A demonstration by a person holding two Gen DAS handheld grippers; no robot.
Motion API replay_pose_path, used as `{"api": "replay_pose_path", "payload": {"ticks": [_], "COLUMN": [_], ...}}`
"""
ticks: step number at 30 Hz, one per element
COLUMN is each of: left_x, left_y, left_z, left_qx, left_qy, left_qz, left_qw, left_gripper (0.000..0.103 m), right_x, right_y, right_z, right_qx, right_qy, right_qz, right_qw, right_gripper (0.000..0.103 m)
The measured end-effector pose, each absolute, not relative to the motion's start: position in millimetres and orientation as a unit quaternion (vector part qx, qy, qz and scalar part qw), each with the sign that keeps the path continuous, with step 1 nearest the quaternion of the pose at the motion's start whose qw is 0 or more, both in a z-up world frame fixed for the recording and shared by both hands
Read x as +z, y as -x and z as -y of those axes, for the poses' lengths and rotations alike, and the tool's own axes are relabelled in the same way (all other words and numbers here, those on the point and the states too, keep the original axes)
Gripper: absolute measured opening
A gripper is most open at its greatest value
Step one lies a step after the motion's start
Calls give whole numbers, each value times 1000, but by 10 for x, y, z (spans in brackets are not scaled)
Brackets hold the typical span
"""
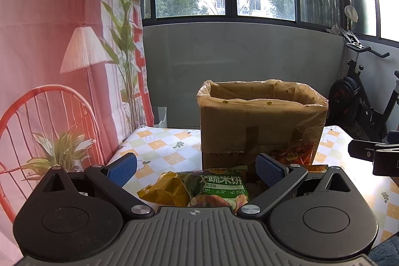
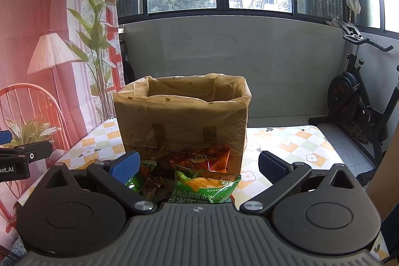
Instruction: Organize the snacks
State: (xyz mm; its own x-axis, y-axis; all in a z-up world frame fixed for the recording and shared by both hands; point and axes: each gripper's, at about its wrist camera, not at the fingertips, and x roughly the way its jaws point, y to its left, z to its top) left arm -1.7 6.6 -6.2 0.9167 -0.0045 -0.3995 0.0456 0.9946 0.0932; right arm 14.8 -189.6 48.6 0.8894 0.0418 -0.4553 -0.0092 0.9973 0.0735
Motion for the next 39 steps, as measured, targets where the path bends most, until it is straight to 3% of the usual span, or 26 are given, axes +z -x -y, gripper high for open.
{"api": "replay_pose_path", "payload": {"ticks": [17,24,39], "left_x": [-31,27,-397], "left_y": [-75,-338,-861], "left_z": [-155,-342,-484], "left_qx": [-8,39,20], "left_qy": [-49,-60,-12], "left_qz": [-203,-181,-209], "left_qw": [978,981,978], "left_gripper": [102,102,98], "right_x": [447,421,119], "right_y": [-177,-322,-994], "right_z": [1930,1992,2034], "right_qx": [18,40,30], "right_qy": [-40,-17,5], "right_qz": [-237,-192,-198], "right_qw": [970,980,980], "right_gripper": [103,103,103]}}
